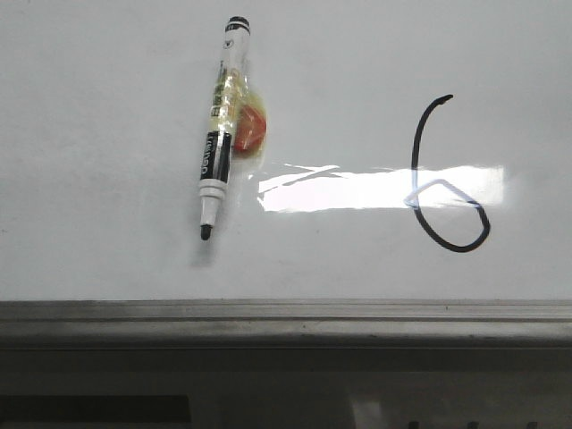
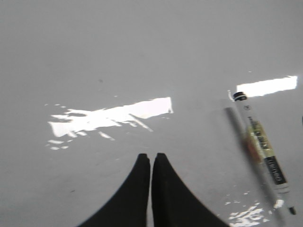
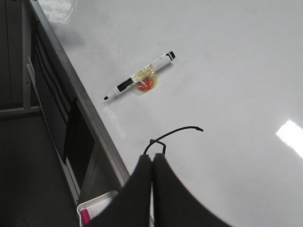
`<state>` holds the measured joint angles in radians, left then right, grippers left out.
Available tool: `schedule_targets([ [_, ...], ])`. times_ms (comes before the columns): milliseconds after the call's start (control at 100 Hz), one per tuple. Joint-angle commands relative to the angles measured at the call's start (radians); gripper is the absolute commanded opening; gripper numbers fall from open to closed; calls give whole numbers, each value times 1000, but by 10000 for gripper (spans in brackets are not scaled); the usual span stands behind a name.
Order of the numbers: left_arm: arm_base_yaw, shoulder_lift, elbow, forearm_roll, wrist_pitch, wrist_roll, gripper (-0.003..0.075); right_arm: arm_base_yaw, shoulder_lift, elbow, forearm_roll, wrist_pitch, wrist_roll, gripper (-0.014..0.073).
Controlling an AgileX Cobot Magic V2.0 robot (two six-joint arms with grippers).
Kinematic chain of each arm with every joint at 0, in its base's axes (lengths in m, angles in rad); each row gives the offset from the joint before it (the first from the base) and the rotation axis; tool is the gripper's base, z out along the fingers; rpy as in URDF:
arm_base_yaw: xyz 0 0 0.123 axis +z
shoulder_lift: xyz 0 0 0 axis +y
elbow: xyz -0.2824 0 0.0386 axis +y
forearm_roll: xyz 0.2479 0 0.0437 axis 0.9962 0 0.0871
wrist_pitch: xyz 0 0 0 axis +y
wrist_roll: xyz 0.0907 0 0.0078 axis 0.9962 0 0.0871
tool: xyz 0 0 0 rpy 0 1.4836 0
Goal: Write number 6 on whiteboard
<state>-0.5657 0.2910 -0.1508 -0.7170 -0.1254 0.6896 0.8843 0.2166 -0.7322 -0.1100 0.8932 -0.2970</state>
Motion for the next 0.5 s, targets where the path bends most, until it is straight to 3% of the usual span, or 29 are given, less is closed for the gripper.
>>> schedule_targets([
  [0,97,-88,30,147,-31,-127,-20,-4,15,-32,-13,-68,4,-65],
  [140,239,-215,83,315,34,-211,-20,-4,15,-32,-13,-68,4,-64],
  [240,331,-262,106,418,125,-365,-20,-4,15,-32,-13,-68,4,-65],
  [380,428,-287,149,429,239,-528,-20,-4,15,-32,-13,-68,4,-64],
  [490,458,-317,156,429,385,-559,-20,-4,15,-32,-13,-68,4,-64],
])
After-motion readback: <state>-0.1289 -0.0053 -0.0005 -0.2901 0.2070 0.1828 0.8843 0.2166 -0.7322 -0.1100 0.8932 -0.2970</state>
